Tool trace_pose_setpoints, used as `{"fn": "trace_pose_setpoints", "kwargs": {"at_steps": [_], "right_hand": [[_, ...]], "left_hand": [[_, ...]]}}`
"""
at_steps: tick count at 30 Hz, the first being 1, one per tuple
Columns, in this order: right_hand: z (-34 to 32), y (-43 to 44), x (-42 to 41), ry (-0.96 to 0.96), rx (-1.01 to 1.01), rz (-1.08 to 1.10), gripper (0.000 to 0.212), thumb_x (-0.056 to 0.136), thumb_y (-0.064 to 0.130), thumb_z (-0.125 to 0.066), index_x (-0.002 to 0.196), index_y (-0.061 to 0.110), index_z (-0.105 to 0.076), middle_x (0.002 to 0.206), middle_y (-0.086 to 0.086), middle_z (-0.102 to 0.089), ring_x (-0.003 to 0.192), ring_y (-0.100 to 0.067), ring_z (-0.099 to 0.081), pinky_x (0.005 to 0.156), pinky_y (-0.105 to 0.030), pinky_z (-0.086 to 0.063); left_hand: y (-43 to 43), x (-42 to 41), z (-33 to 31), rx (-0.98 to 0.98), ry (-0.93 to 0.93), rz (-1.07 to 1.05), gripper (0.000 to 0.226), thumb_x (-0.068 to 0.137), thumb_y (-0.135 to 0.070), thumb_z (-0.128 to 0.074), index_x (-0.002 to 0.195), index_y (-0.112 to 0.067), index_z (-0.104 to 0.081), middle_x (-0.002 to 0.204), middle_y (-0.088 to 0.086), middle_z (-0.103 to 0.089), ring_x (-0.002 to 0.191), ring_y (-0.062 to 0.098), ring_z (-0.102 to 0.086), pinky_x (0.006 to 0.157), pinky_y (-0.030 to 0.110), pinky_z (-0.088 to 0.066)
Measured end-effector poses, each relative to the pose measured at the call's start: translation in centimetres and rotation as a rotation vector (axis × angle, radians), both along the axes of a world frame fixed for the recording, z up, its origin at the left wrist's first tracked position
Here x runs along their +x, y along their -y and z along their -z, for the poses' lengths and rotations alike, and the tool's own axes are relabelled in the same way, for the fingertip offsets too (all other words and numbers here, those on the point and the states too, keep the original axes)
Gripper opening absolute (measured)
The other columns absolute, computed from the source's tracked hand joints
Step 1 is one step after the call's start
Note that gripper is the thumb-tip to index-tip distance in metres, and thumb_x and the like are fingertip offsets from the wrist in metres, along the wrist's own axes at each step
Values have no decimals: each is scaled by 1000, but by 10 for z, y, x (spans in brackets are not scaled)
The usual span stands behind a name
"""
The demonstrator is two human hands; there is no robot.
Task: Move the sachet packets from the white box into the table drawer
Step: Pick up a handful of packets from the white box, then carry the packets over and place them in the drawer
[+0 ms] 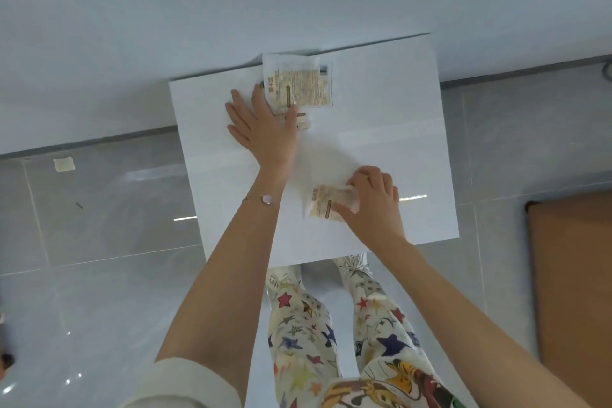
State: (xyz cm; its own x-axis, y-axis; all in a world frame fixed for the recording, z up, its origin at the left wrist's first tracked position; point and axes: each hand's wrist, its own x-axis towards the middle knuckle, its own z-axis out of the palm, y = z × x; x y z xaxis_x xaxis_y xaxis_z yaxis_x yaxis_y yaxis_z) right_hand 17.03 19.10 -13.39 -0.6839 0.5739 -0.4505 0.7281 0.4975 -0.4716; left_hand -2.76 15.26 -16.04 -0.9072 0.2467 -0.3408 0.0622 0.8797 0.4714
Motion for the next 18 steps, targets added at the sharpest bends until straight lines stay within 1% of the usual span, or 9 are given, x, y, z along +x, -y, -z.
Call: {"fn": "trace_pose_setpoints", "kwargs": {"at_steps": [3, 5, 6, 9, 11, 12, 14, 16, 18], "right_hand": [[-4, -10, -8, -22, -195, 294, 29, 82, 27, -70, 99, 18, -48, 93, 3, -55, 80, -18, -53, 67, -27, -40], [-6, -13, -13, -65, -302, 467, 25, 84, 26, -68, 90, 20, -44, 74, 5, -53, 57, -4, -48, 48, -20, -38], [-6, -14, -15, -98, -316, 523, 23, 85, 24, -67, 88, 20, -45, 70, 6, -51, 52, -1, -47, 44, -14, -36], [-9, -18, -21, -130, -345, 636, 16, 86, 22, -67, 92, 19, -53, 77, 2, -57, 60, -1, -53, 47, -12, -39], [-8, -17, -23, -113, -372, 670, 12, 86, 21, -66, 91, 14, -57, 81, -7, -60, 70, -18, -57, 58, -30, -48], [-8, -16, -23, -102, -374, 669, 11, 86, 21, -66, 88, 14, -58, 79, -7, -60, 69, -21, -55, 58, -32, -46], [-8, -14, -24, -86, -356, 641, 13, 86, 20, -66, 79, 18, -55, 70, 2, -54, 61, -16, -48, 49, -20, -39], [-11, -14, -26, -70, -338, 611, 11, 86, 19, -66, 80, 21, -56, 67, 8, -53, 57, -10, -47, 44, -12, -33], [-13, -13, -29, -52, -344, 599, 7, 85, 18, -66, 83, 22, -60, 68, 9, -56, 57, -7, -49, 45, -13, -34]], "left_hand": [[19, 5, -2, 66, -5, 108, 62, 91, -37, -60, 144, -17, -35, 162, 11, -4, 149, 28, 5, 118, 43, 4], [29, 8, -3, 120, 4, 153, 57, 91, -33, -63, 140, -12, -41, 161, 12, -10, 150, 29, 1, 118, 44, 2], [32, 9, -4, 148, 14, 174, 55, 90, -30, -64, 138, -9, -44, 160, 13, -13, 149, 31, -1, 117, 45, 1], [42, 16, -7, 255, 41, 229, 52, 91, -24, -63, 135, -2, -45, 157, 18, -23, 148, 36, -5, 117, 48, -2], [48, 26, -10, 334, 57, 234, 53, 90, -13, -61, 137, 2, -42, 152, 21, -33, 147, 40, -6, 118, 51, -9], [51, 31, -11, 365, 81, 222, 53, 89, -6, -60, 138, 2, -40, 150, 21, -36, 148, 39, -6, 119, 52, -13], [55, 41, -16, 431, 125, 213, 48, 88, 5, -55, 135, -2, -43, 144, 16, -43, 146, 36, -17, 117, 48, -23], [61, 49, -21, 512, 162, 212, 40, 86, 8, -50, 121, -11, -48, 124, 8, -53, 127, 29, -44, 103, 42, -41], [70, 52, -28, 502, 203, 166, 40, 88, 2, -47, 119, -23, -44, 109, -3, -56, 102, 18, -55, 83, 30, -47]]}}
